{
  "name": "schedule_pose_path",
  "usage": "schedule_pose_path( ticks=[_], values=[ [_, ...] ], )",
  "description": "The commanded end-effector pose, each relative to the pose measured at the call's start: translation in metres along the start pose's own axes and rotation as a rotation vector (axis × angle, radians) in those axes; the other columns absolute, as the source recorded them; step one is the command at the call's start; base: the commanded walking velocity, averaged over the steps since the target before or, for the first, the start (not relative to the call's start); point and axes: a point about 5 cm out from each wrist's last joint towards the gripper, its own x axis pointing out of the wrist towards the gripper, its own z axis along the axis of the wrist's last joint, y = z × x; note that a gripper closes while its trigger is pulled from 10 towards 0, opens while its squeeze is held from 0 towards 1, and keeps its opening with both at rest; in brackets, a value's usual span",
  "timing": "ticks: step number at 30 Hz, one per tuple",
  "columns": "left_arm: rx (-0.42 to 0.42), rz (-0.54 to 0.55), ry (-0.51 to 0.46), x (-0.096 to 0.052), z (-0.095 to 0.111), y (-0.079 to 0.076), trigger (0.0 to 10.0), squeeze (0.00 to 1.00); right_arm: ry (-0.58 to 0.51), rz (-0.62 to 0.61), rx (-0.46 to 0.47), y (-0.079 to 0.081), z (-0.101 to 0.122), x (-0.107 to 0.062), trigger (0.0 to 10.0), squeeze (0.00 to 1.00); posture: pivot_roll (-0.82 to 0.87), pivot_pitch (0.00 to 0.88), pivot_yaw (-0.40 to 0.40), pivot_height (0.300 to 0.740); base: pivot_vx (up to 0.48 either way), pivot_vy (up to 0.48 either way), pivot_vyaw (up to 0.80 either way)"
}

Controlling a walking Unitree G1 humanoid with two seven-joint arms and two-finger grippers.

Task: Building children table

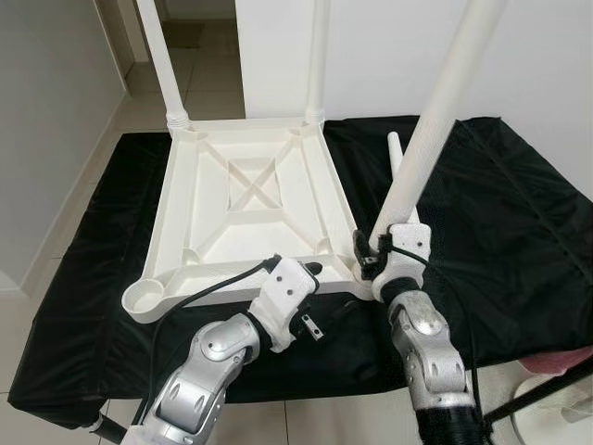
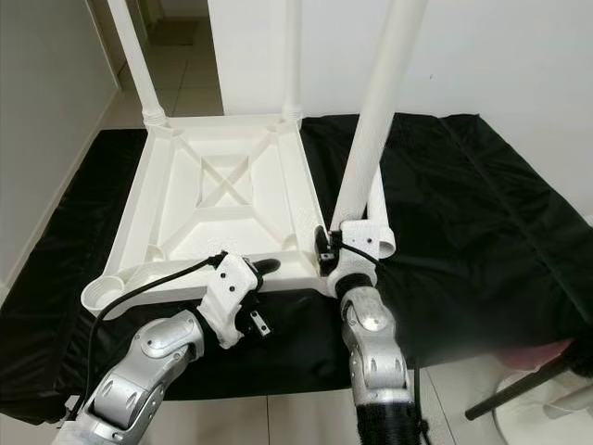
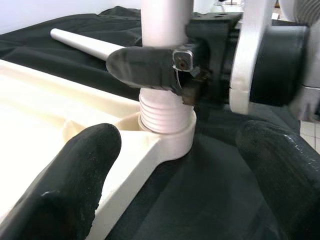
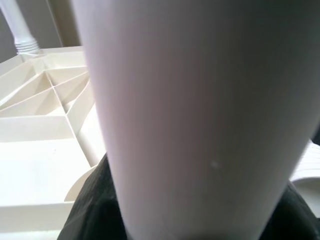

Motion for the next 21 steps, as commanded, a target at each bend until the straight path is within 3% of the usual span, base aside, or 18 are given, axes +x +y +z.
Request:
schedule_pose_path(
  ticks=[1,4,5,7,8,14,17,19,20,21],
  values=[
    [0.007,0.032,0.015,0.000,-0.003,0.002,10.0,0.00,0.014,-0.022,0.051,0.003,-0.002,-0.003,10.0,0.00,-0.06,0.000,0.019,0.740,0.000,0.000,0.00],
    [0.007,0.030,0.015,0.000,-0.003,0.002,10.0,0.00,0.002,-0.032,0.051,0.002,0.000,-0.005,10.0,0.00,-0.07,0.007,0.022,0.740,0.000,0.000,0.00],
    [0.008,0.030,0.016,0.000,-0.003,0.002,10.0,0.00,-0.019,-0.017,0.057,0.000,0.002,-0.006,10.0,0.49,-0.07,0.014,0.026,0.740,0.000,0.000,0.00],
    [0.008,0.030,0.016,0.000,-0.003,0.002,10.0,0.00,-0.019,-0.017,0.057,0.000,0.002,-0.006,10.0,0.49,-0.07,0.014,0.026,0.740,0.000,0.000,0.00],
    [0.011,0.031,0.018,-0.001,-0.003,0.004,10.0,0.00,-0.043,0.013,0.067,-0.003,0.005,-0.007,10.0,1.00,-0.07,0.017,0.027,0.740,0.000,0.000,0.00],
    [0.026,0.011,0.032,-0.004,-0.005,0.009,10.0,0.00,-0.079,0.041,0.053,-0.015,0.016,-0.011,10.0,1.00,-0.10,0.036,0.033,0.740,0.000,0.000,0.00],
    [0.008,-0.080,0.049,-0.007,-0.007,0.013,10.0,0.00,-0.096,0.080,0.013,-0.035,0.020,-0.014,10.0,1.00,-0.11,0.034,0.053,0.740,0.000,0.000,0.00],
    [0.003,-0.090,0.052,-0.007,-0.007,0.013,10.0,0.00,-0.095,0.086,0.013,-0.037,0.019,-0.014,10.0,1.00,-0.11,0.032,0.056,0.740,0.000,0.000,0.00],
    [-0.009,-0.108,0.056,-0.009,-0.008,0.013,10.0,0.00,-0.092,0.119,0.008,-0.039,0.018,-0.016,10.0,0.17,-0.11,0.028,0.058,0.740,0.000,0.000,0.00],
    [-0.022,-0.122,0.056,-0.011,-0.007,0.013,10.0,0.00,-0.074,0.177,0.049,-0.040,0.015,-0.016,10.0,0.00,-0.11,0.032,0.058,0.740,0.000,0.000,0.00]
  ],
)
